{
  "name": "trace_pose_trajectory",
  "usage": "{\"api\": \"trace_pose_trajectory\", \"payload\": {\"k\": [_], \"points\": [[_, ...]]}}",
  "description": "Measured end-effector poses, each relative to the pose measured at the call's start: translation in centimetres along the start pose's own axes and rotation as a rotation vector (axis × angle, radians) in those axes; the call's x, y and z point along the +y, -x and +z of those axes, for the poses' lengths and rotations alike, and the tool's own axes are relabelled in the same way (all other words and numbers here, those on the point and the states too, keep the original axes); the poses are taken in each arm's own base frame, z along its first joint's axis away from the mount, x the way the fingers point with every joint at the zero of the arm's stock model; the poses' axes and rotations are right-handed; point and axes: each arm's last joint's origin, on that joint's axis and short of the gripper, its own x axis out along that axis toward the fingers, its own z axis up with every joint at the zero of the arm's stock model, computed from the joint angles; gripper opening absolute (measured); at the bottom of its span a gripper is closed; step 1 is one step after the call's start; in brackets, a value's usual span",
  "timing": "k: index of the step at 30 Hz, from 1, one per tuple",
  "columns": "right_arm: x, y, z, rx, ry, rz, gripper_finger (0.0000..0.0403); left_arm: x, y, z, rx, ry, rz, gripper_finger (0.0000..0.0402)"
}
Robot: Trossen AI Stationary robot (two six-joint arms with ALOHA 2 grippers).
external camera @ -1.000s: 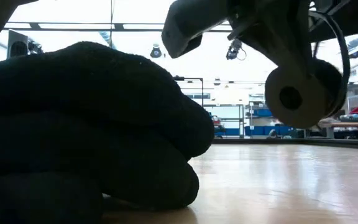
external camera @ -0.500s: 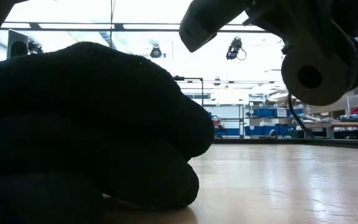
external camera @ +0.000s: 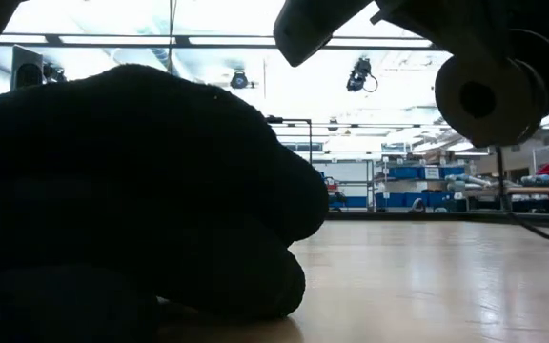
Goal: Coil cords
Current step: Coil the black wire cable into the black spool
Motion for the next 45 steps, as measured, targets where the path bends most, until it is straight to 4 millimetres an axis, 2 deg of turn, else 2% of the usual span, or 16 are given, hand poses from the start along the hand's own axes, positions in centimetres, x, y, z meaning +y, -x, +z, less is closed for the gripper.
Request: {"api": "trace_pose_trajectory", "payload": {"k": [7,16,23,26,31,45], "points": [[0.3,0.1,-0.6,0.078,-0.053,0.076,0.0003,0.5,0.7,-0.3,0.048,0.037,0.047,0.0000],[2.6,0.8,-1.1,0.073,-0.101,0.184,0.0004,1.7,1.9,-1.7,0.109,0.163,0.096,0.0000],[3.8,1.3,-0.7,-0.010,-0.147,0.213,0.0013,2.0,1.7,-2.3,0.098,0.181,0.085,0.0000],[3.7,1.2,-0.7,-0.021,-0.174,0.174,0.0036,2.1,1.6,-2.2,0.067,0.211,0.077,0.0000],[2.8,0.9,-0.3,-0.021,-0.314,0.142,0.0067,1.8,1.1,-2.5,0.041,0.274,0.032,0.0000],[3.3,1.0,-0.8,0.050,-0.439,0.191,0.0066,1.6,-1.0,-3.4,0.094,0.323,0.024,0.0000]]}}
